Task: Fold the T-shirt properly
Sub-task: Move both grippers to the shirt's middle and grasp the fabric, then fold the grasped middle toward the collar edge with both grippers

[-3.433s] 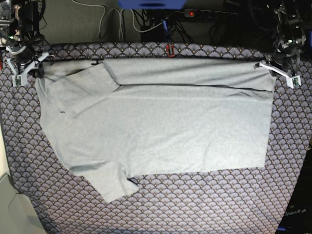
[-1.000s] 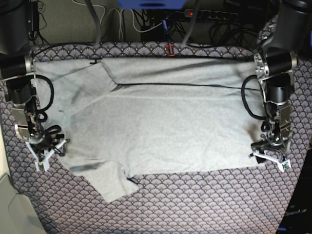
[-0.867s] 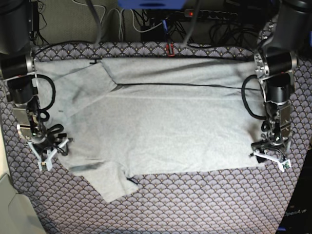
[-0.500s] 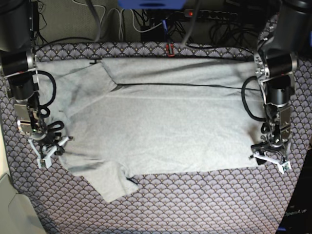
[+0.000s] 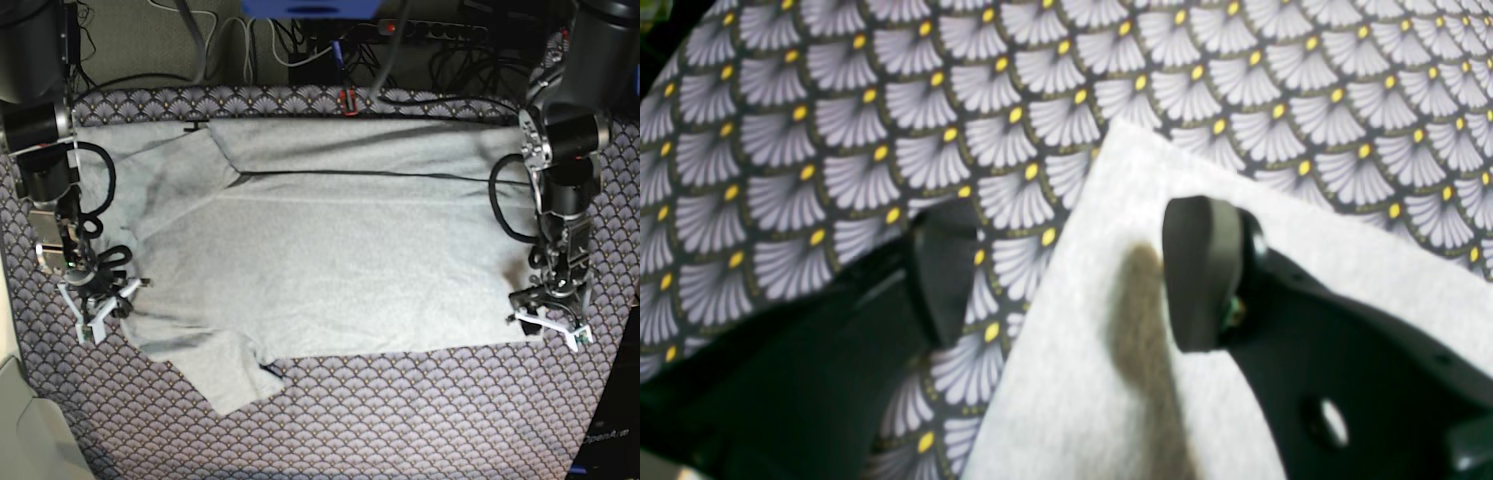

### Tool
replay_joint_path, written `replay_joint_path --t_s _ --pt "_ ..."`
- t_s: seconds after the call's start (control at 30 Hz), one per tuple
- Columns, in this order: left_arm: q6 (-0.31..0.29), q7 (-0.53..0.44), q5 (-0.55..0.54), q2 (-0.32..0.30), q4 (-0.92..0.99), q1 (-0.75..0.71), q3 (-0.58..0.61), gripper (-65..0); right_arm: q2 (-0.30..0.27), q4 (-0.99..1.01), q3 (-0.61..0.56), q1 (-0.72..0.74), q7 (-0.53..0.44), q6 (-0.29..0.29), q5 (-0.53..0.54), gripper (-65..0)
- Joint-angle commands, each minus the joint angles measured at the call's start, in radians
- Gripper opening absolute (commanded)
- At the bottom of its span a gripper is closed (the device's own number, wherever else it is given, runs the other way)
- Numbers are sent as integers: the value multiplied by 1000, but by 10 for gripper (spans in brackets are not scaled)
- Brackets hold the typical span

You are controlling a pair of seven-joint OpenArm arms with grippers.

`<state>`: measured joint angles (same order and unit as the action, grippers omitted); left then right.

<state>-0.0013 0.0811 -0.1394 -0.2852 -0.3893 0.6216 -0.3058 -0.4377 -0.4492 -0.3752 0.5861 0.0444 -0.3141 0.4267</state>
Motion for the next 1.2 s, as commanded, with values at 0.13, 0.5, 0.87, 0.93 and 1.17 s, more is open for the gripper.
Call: replay_joint_path --t_s 0.13,0.5,0.87,0.93,1.17 --pt "-1 -114 2 13 92 21 0 -222 -13 -4 0 8 42 -1 -5 -650" --pt "-9 -117 4 16 97 22 0 -224 -13 -4 -2 11 50 -1 -5 -650" --pt "-9 -119 4 13 103 19 1 -566 -14 -4 -3 10 51 -1 -5 -650" --pt "-9 -119 4 10 102 19 1 -650 -14 -4 -6 10 51 -1 -5 -650" --pt "-9 -109 4 7 86 22 1 -646 -39 -79 0 -13 56 -1 -2 -650"
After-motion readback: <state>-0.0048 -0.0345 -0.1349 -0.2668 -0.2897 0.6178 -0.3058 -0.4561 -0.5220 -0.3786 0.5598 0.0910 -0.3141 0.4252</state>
